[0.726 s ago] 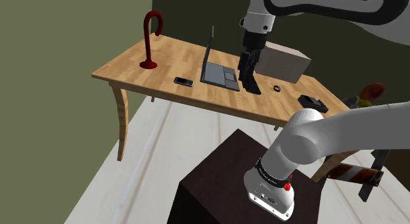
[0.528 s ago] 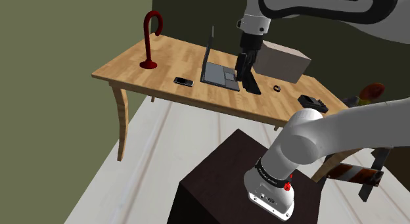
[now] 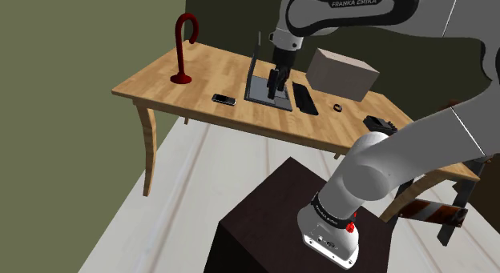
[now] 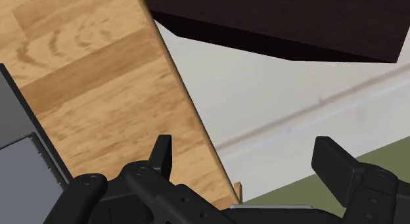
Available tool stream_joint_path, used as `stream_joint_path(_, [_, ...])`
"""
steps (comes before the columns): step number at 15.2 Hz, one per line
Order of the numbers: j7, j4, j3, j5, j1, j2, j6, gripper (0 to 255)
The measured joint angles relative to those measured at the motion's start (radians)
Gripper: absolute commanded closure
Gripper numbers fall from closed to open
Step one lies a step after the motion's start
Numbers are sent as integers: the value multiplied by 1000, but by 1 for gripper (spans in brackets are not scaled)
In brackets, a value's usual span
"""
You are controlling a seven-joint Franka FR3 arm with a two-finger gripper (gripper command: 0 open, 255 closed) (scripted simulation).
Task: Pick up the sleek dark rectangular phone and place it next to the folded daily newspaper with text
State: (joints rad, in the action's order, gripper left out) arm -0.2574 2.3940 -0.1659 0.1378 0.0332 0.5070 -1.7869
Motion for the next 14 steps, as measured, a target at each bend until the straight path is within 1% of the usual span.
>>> stream_joint_path(4, [-70, -37, -42, -11, 10, -136, -125, 0])
stream_joint_path(7, [-126, -90, -67, -33, 19, -241, -195, 0])
stream_joint_path(11, [-211, -179, -94, -83, 27, -398, -283, 0])
stream_joint_path(14, [-270, -261, -100, -131, 31, -515, -330, 0])
